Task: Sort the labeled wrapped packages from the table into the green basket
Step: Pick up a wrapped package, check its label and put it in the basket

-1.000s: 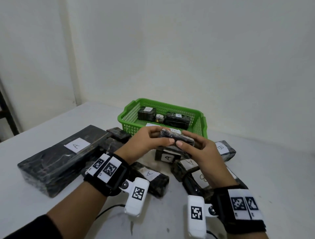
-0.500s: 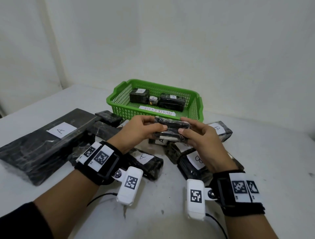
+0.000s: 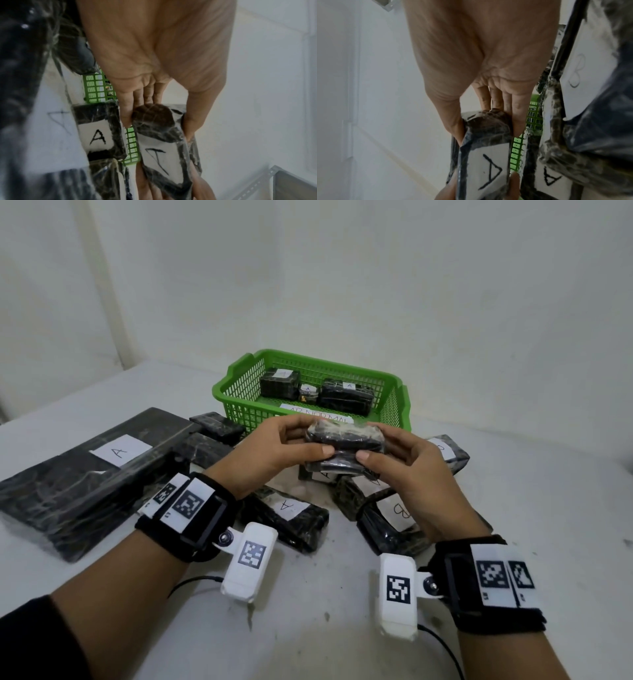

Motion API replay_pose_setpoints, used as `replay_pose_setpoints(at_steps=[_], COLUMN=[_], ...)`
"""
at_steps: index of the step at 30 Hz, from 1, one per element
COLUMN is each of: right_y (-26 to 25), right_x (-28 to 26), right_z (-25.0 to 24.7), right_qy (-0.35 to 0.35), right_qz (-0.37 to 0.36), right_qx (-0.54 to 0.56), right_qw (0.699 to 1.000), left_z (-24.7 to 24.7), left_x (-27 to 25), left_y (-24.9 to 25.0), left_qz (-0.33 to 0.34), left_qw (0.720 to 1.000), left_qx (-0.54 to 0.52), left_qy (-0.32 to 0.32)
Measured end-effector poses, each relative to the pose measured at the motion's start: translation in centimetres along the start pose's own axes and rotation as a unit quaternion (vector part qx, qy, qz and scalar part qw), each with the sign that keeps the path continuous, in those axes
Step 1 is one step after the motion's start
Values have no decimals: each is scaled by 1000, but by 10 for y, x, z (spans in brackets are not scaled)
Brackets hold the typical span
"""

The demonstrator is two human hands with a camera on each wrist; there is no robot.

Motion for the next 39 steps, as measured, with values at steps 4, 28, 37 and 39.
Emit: replay_pose_setpoints(at_steps=[4, 28, 37, 39], right_y=[-3, 3, 1, 0], right_x=[-4, -3, -4, -5], right_z=[7, 5, 4, 3], right_qy=[2, 3, 5, 0], right_qz=[-20, 36, 23, 19], right_qx=[-22, 87, 57, 30], right_qw=[1000, 996, 998, 999], left_z=[2, 6, 10, 8], left_x=[-2, -5, -7, -6], left_y=[7, 11, 10, 9], left_qz=[24, 13, 13, 10], left_qw=[998, 999, 998, 999], left_qx=[53, 48, 52, 26], left_qy=[1, 23, 27, 26])
Point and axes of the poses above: each hand's wrist, its own x-axis towards the middle knuckle, its own z-axis out of the palm, y = z × x, the point moved 7 cm from there along x, towards the middle knuckle, and after that the axes turned 12 degrees about z, right-handed, at the moved point
